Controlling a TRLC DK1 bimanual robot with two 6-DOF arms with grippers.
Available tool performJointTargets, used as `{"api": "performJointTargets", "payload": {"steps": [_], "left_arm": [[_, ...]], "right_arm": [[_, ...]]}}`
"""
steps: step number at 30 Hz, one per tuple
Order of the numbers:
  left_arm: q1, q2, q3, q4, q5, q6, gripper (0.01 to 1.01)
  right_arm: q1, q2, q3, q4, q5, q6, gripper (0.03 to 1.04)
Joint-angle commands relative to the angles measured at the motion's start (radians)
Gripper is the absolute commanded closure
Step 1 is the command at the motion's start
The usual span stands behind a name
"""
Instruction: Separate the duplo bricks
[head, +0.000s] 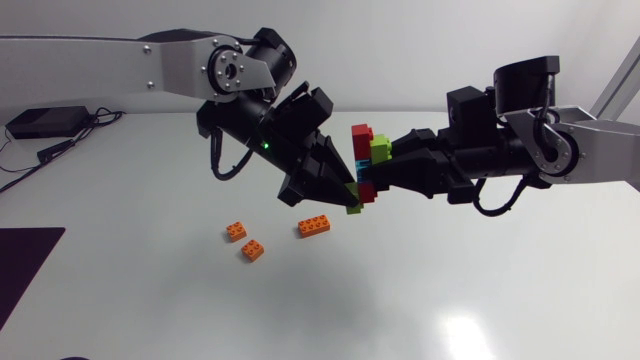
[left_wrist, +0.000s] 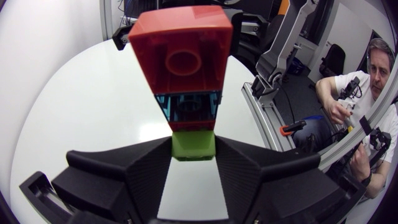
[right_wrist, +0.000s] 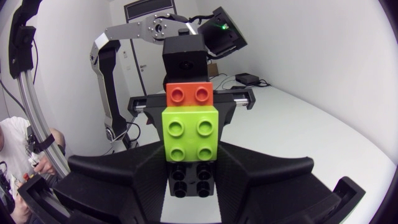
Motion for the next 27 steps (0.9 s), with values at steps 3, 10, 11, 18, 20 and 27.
{"api": "performJointTargets", "payload": {"steps": [3, 10, 11, 18, 20, 27], "left_arm": [[-0.015, 0.025, 0.022, -0.016, -0.001, 0.005, 0.649], [-0.035, 0.010, 0.005, -0.093, -0.001, 0.087, 0.664], [-0.038, 0.008, 0.002, -0.102, -0.001, 0.097, 0.666], [-0.026, -0.003, -0.015, -0.125, -0.001, 0.136, 0.669], [-0.009, -0.006, -0.024, -0.121, -0.008, 0.136, 0.669], [0.176, 0.000, -0.192, 0.304, -0.060, -0.087, 0.669]], "right_arm": [[-0.011, -0.017, -0.027, 0.013, -0.006, 0.022, 0.91], [-0.034, -0.001, -0.010, 0.010, -0.054, 0.046, 0.91], [-0.041, 0.007, -0.005, 0.011, -0.066, 0.057, 0.91], [-0.091, 0.052, 0.026, 0.005, -0.135, 0.094, 0.91], [-0.098, 0.048, 0.021, 0.007, -0.135, 0.094, 0.91], [-0.121, 0.029, -0.004, 0.015, -0.135, 0.086, 0.91]]}}
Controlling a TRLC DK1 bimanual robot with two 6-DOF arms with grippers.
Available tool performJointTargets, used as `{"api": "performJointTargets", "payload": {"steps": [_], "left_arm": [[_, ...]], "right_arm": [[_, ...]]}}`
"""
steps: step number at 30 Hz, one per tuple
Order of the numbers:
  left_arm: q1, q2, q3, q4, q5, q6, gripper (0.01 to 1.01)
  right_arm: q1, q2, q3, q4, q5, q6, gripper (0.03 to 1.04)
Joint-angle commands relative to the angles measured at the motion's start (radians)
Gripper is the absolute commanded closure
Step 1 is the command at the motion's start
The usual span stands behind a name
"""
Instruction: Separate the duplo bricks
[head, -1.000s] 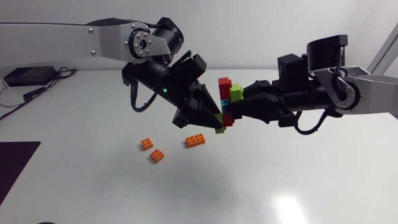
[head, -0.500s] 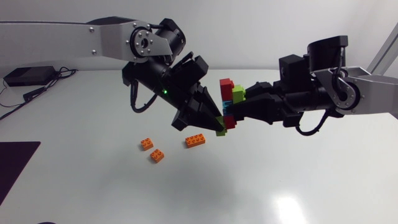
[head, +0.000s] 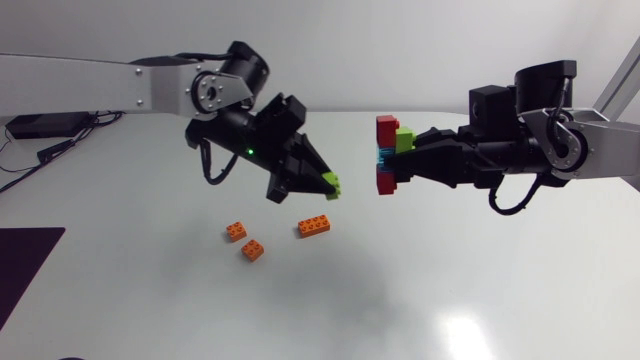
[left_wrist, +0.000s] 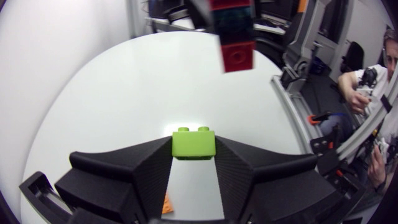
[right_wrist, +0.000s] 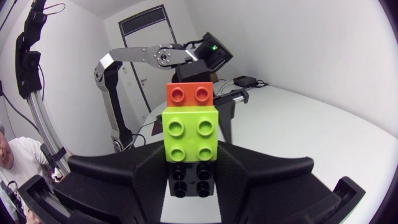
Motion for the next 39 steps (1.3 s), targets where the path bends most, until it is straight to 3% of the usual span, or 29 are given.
{"api": "performJointTargets", "payload": {"steps": [1, 3, 8, 13, 25, 36, 39], "left_arm": [[0.088, 0.009, -0.100, 0.143, -0.038, -0.118, 0.669], [0.133, 0.034, -0.152, 0.301, -0.064, -0.196, 0.669], [0.222, 0.133, -0.175, 0.518, -0.137, -0.317, 0.669], [0.276, 0.230, -0.152, 0.635, -0.196, -0.417, 0.669], [0.303, 0.322, -0.185, 0.729, -0.240, -0.440, 0.666], [0.249, 0.353, -0.237, 0.738, -0.239, -0.388, 0.659], [0.253, 0.354, -0.251, 0.795, -0.243, -0.397, 0.659]], "right_arm": [[-0.013, -0.005, -0.016, 0.014, -0.018, 0.014, 0.91], [-0.014, -0.005, -0.019, 0.014, -0.018, 0.010, 0.91], [-0.014, -0.007, -0.024, 0.014, -0.018, 0.007, 0.91], [-0.016, -0.013, -0.030, 0.014, -0.017, 0.006, 0.91], [-0.011, -0.004, -0.025, 0.016, -0.015, 0.004, 0.91], [0.003, -0.007, -0.030, 0.016, -0.011, 0.003, 0.91], [0.011, -0.008, -0.027, 0.016, -0.011, 0.006, 0.91]]}}
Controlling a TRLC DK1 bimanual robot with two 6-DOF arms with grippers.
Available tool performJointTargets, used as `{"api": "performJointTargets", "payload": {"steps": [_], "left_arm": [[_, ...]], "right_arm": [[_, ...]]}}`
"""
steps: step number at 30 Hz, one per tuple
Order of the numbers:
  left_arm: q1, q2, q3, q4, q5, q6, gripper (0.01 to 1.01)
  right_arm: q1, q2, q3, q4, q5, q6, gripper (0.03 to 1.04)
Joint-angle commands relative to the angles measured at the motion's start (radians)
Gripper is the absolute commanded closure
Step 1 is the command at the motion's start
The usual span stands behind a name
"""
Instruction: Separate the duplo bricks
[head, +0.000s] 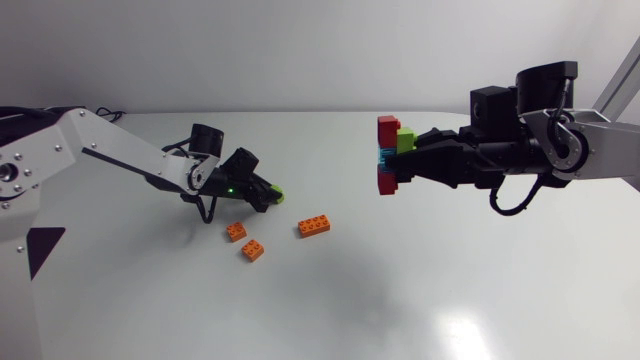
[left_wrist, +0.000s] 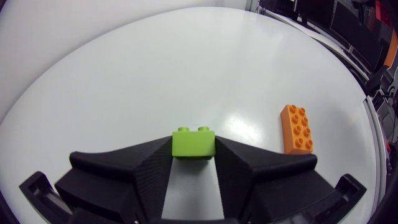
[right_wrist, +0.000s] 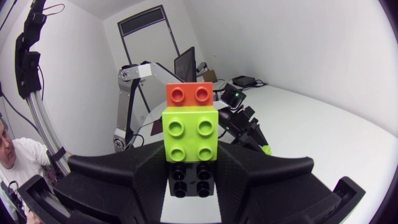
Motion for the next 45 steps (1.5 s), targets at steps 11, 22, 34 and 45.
{"api": "performJointTargets", "payload": {"steps": [11, 22, 34, 45], "left_arm": [[0.051, 0.109, 0.050, 0.090, -0.045, -0.008, 0.659], [0.075, 0.081, -0.094, 0.178, -0.042, 0.010, 0.644], [0.115, 0.055, -0.191, 0.162, -0.021, 0.053, 0.420], [0.153, -0.026, -0.221, 0.107, 0.001, 0.081, 0.170]], "right_arm": [[0.033, -0.010, -0.022, 0.016, -0.006, 0.014, 0.91], [0.061, -0.001, -0.009, 0.014, 0.004, 0.015, 0.91], [0.073, 0.004, -0.009, 0.016, 0.014, 0.014, 0.91], [0.080, -0.008, -0.016, 0.013, 0.018, 0.014, 0.91]]}}
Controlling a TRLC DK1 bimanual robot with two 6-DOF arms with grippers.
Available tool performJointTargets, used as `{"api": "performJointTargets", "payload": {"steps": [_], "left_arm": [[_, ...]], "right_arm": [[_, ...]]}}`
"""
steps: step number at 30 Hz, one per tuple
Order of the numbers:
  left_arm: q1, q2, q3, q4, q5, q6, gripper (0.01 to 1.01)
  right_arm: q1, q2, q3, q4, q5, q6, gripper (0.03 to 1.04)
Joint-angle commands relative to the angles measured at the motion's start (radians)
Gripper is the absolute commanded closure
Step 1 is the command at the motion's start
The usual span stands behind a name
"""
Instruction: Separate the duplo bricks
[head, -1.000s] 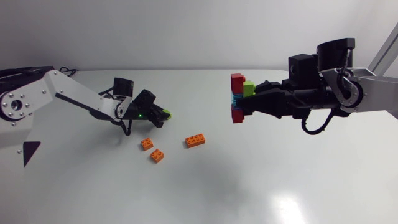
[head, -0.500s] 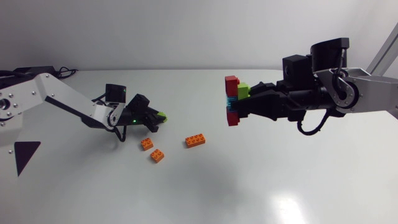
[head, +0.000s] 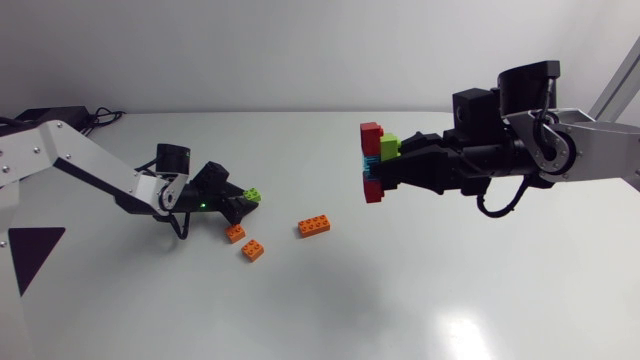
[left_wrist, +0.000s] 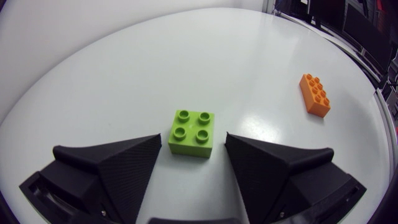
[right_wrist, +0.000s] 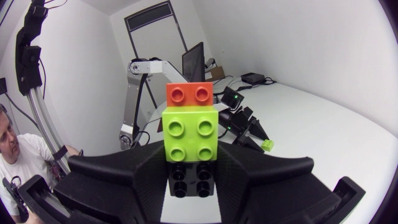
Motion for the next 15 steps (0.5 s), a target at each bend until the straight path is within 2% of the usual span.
{"api": "performJointTargets", "payload": {"steps": [1, 4, 11, 15], "left_arm": [[0.014, -0.031, -0.045, -0.077, -0.004, 0.031, 0.152], [0.011, -0.122, -0.022, -0.173, 0.010, 0.043, 0.111], [-0.038, -0.361, 0.116, -0.506, 0.068, 0.120, 0.111], [-0.086, -0.449, 0.197, -0.693, 0.108, 0.183, 0.111]], "right_arm": [[0.008, -0.010, -0.016, 0.013, -0.001, 0.014, 0.91], [0.011, -0.018, -0.016, 0.011, 0.004, 0.015, 0.91], [0.051, -0.047, -0.013, 0.014, 0.071, 0.015, 0.91], [0.063, -0.044, -0.013, 0.010, 0.116, -0.020, 0.91]]}}
